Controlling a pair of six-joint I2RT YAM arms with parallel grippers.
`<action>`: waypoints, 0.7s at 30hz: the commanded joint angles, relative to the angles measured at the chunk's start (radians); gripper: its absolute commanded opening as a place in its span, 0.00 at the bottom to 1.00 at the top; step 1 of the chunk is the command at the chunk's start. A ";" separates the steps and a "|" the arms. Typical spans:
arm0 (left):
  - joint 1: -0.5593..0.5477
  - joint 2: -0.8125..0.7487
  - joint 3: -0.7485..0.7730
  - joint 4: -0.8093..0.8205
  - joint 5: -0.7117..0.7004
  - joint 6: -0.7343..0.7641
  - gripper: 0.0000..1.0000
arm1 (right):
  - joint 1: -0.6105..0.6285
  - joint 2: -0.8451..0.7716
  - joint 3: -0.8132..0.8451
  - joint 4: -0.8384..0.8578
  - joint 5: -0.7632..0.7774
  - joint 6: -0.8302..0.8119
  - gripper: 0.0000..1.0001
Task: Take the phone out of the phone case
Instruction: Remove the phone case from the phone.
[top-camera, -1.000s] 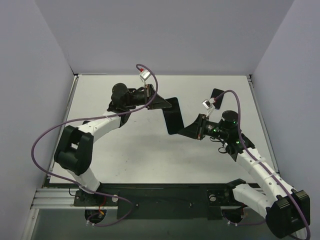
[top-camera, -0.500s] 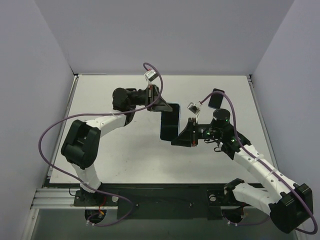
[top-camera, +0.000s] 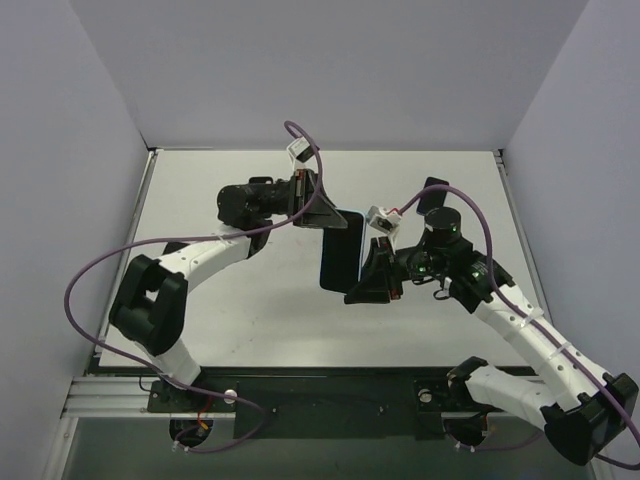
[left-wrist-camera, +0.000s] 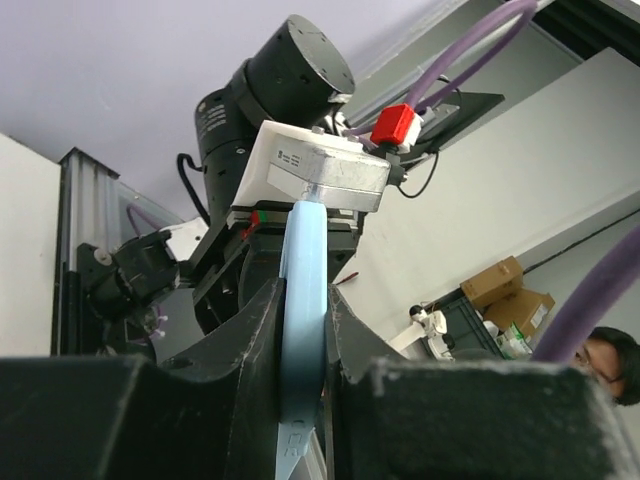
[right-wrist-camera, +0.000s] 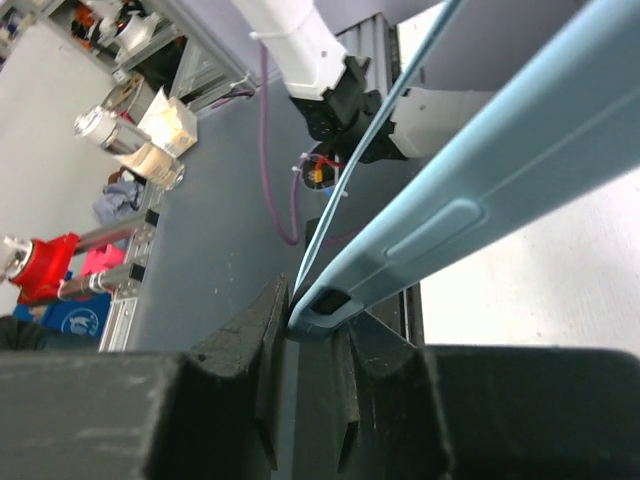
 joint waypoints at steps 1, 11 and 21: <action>-0.127 -0.140 0.016 0.300 -0.195 -0.334 0.00 | -0.005 0.009 0.033 0.049 0.020 -0.155 0.00; -0.164 -0.217 0.002 0.300 -0.240 -0.347 0.00 | 0.003 -0.026 0.046 0.069 -0.033 -0.124 0.00; -0.201 -0.254 0.007 0.300 -0.229 -0.345 0.00 | -0.127 0.108 0.101 -0.001 -0.117 -0.259 0.00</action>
